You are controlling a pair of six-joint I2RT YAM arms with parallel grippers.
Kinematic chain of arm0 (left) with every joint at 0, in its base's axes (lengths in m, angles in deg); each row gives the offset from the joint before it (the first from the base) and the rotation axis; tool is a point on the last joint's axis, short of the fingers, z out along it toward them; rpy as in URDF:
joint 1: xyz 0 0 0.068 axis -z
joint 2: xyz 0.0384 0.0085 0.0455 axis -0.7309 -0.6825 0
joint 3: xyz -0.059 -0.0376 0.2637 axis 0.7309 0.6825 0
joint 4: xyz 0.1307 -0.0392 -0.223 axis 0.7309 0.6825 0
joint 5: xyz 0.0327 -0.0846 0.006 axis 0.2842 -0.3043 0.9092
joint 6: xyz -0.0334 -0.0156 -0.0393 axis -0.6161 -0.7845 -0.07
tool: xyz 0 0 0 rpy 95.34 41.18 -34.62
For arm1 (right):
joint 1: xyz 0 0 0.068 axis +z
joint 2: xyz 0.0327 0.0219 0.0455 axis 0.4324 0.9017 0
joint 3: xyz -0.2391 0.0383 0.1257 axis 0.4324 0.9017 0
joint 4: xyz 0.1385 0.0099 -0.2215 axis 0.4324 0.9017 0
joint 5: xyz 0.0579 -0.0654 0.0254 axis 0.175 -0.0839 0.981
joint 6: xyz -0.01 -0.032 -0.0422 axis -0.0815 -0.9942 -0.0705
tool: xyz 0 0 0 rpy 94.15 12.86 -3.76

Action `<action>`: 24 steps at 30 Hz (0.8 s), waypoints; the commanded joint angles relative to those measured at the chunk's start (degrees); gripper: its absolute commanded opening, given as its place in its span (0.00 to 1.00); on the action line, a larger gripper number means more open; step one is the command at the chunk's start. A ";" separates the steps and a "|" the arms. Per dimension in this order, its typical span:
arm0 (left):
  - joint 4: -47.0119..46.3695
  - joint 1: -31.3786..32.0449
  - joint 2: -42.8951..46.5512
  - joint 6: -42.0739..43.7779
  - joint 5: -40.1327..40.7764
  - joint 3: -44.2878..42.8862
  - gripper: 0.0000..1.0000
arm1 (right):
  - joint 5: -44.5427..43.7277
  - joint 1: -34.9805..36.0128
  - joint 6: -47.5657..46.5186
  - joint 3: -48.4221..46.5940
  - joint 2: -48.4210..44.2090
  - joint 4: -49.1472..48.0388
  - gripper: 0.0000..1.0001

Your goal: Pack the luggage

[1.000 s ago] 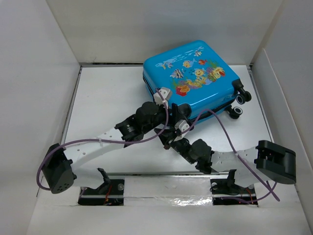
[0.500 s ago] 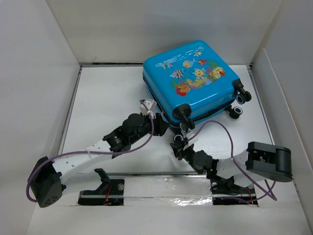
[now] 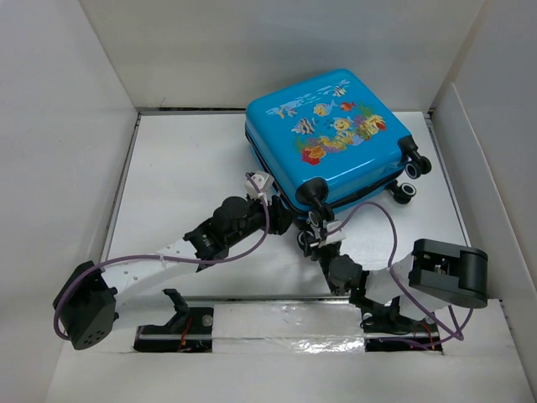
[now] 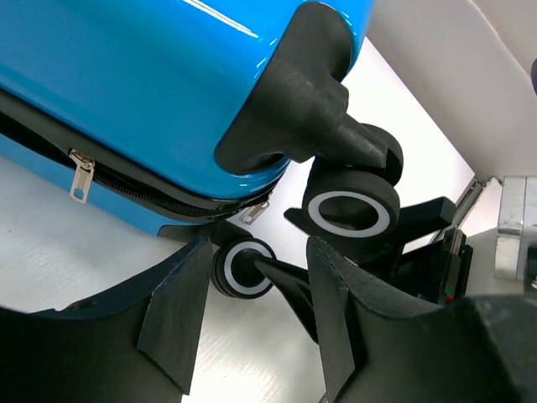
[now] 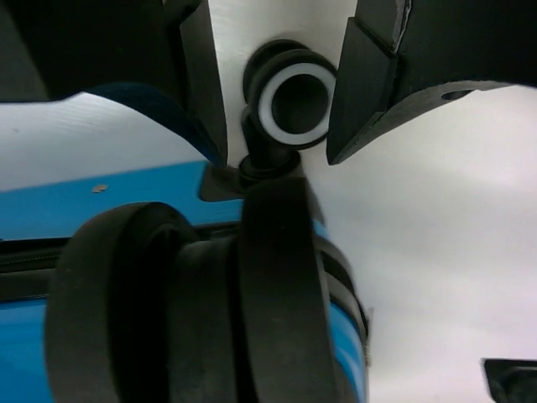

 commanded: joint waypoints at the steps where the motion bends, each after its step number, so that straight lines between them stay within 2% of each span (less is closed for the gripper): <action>1: -4.88 -0.09 0.22 1.57 -1.20 0.54 0.45 | -5.10 -1.23 -4.08 -1.54 0.98 -11.55 0.58; 6: -6.99 -0.09 -0.83 1.75 -1.47 1.60 0.45 | -3.25 -2.90 -11.09 -4.52 2.30 -16.81 0.63; 10: -7.61 -0.09 -1.45 1.75 -0.85 2.04 0.45 | -0.18 -4.40 -17.26 -5.84 5.63 -25.33 0.56; 14: -7.35 -0.09 -0.75 1.75 -0.94 2.04 0.45 | 0.27 -6.33 -20.78 -7.52 10.37 -32.02 0.44; 16: -7.43 -0.09 -0.31 1.75 -0.68 2.21 0.44 | 0.27 -7.03 -19.91 -8.57 11.35 -32.12 0.37; 18: -7.87 -0.09 0.13 1.67 -0.24 2.74 0.44 | 1.22 -7.82 -19.03 -9.19 11.62 -32.12 0.26; 24: -7.96 -0.09 -1.62 1.23 2.29 1.70 0.44 | 7.56 -7.13 -20.60 -12.08 10.92 -32.21 0.09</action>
